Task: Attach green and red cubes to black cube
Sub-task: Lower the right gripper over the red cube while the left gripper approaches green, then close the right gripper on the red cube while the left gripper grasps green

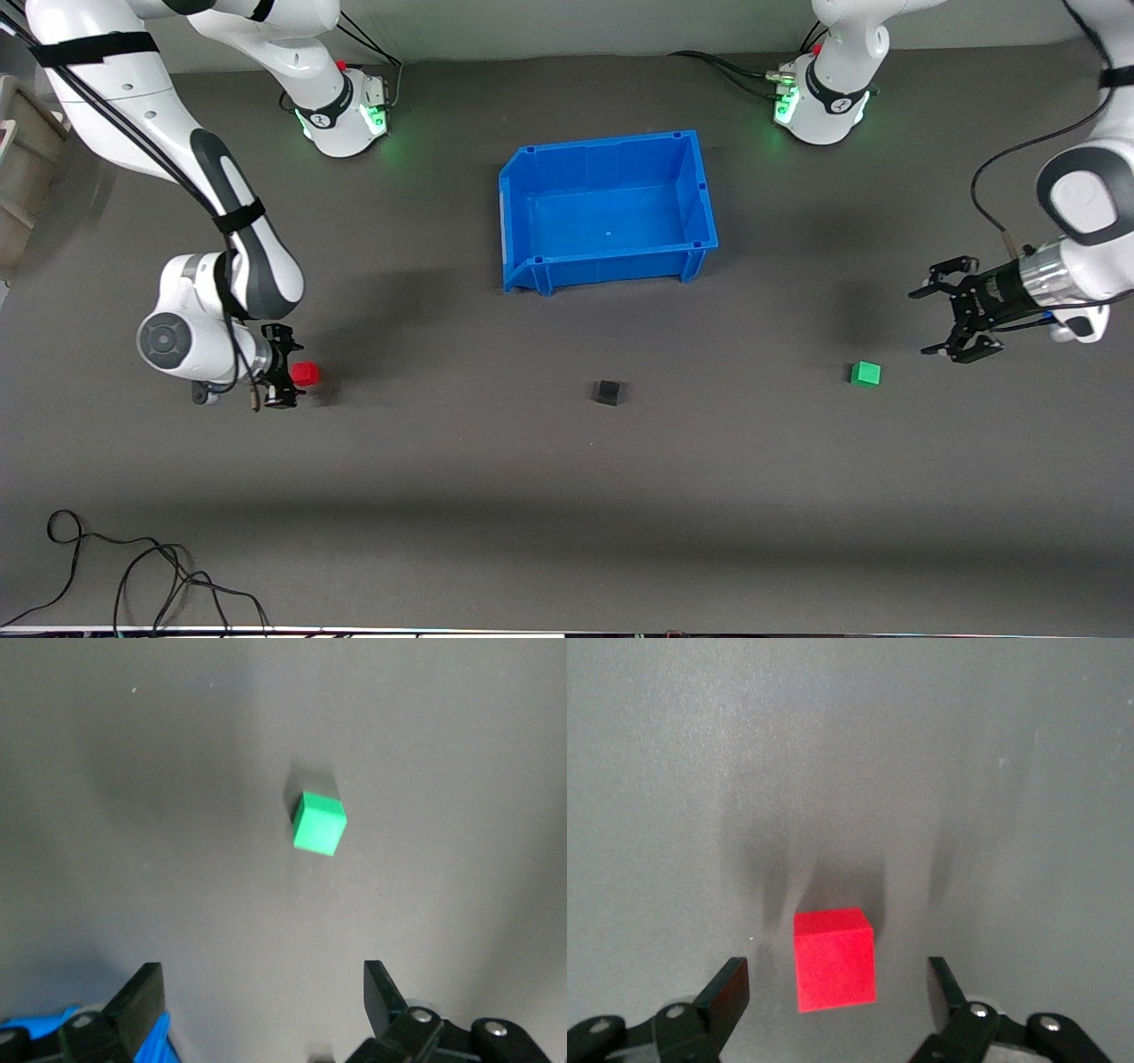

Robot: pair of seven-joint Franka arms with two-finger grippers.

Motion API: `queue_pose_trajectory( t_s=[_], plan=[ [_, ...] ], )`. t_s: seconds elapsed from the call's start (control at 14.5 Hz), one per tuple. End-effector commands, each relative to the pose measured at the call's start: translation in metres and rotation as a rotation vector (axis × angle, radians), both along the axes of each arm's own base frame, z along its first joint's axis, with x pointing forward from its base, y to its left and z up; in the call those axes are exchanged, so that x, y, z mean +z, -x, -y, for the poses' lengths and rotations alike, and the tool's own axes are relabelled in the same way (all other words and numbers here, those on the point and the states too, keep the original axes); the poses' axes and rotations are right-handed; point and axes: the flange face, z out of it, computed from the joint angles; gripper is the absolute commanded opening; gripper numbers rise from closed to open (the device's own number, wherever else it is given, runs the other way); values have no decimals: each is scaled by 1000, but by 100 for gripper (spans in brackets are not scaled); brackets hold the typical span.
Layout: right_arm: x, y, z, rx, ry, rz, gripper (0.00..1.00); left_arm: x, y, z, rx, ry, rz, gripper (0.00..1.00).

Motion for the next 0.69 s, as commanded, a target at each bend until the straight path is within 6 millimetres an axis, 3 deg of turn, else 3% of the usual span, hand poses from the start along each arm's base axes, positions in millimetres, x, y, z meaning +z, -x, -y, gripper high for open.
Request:
queue_pose_trajectory(
  t_s=[0.0, 0.07, 0.28, 0.35, 0.41, 0.62],
  plan=[
    [-5, 1, 1, 57, 44, 6, 87, -43, -1, -5, -46, 30, 42, 100],
    [-7, 0, 4, 61, 49, 6, 82, -56, -1, -7, -68, 30, 53, 100],
    [-17, 1, 10, 75, 64, -4, 80, -88, -6, -2, -158, 21, 75, 100],
    [-19, 1, 9, 78, 62, 5, 71, -97, -9, 0, -188, 17, 84, 100],
    [-18, 0, 9, 77, 61, 10, 50, -103, -12, 0, -202, 17, 90, 100],
    [-12, -1, 9, 75, 61, 17, 38, -119, -22, 0, -197, 3, 94, 100]
  ],
)
